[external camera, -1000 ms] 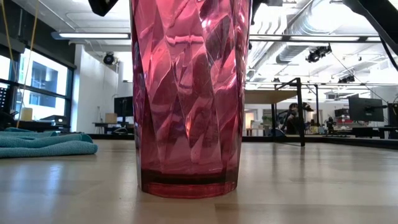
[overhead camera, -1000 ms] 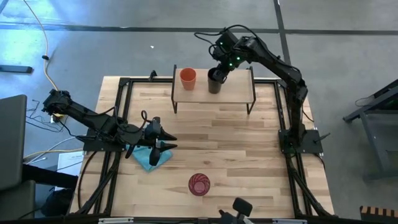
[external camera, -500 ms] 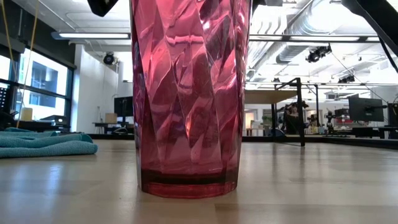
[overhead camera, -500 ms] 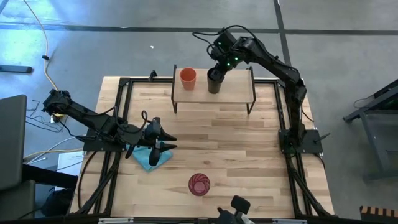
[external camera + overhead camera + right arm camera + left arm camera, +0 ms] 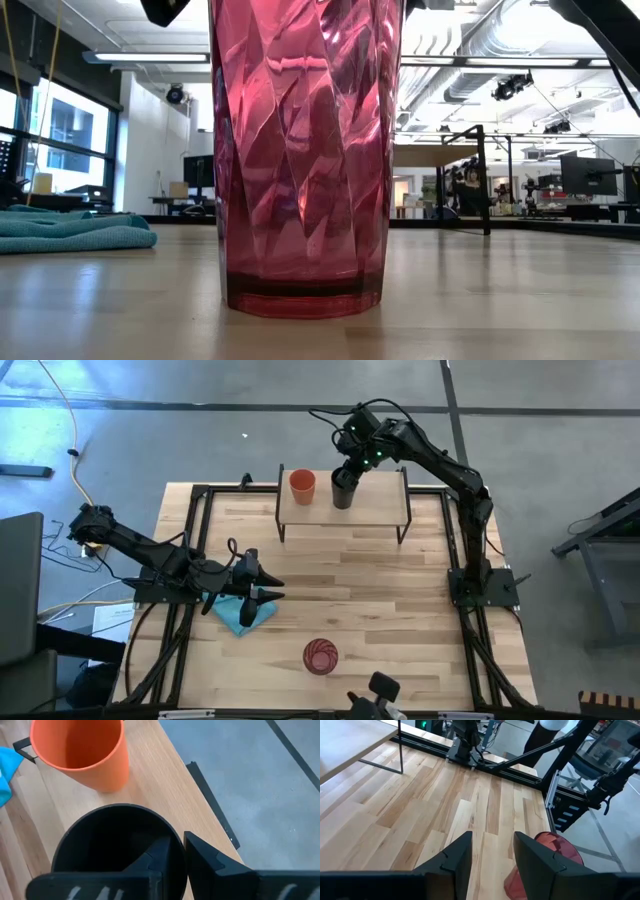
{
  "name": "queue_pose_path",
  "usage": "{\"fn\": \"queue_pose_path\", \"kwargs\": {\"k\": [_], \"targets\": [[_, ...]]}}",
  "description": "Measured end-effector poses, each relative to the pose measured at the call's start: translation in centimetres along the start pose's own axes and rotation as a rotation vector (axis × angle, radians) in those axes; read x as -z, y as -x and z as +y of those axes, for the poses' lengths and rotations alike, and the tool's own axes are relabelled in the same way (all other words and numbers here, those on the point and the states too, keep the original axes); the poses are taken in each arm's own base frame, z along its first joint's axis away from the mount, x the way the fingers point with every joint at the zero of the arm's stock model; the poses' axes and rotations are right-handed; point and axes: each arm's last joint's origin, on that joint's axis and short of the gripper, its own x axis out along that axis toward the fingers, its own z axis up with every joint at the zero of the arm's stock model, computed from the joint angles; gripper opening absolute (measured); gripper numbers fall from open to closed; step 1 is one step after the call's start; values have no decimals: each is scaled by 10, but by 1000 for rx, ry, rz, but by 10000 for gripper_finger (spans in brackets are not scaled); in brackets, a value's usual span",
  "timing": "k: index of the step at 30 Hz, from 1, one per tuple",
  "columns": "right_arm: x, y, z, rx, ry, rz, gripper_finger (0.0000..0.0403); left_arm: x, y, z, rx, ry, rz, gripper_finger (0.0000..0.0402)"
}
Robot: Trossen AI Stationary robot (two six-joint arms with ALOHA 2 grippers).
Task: Stack small to large cups/mugs on shelf
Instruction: Put the black cup on the shelf
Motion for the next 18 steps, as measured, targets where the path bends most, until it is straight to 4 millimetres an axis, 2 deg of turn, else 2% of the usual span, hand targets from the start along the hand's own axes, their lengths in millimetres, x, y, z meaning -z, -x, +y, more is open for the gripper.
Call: {"fn": "queue_pose_path", "kwargs": {"k": [18], "targets": [[2, 0, -1, 33, -1, 27, 46, 0, 0, 0, 0, 5, 0, 133]]}}
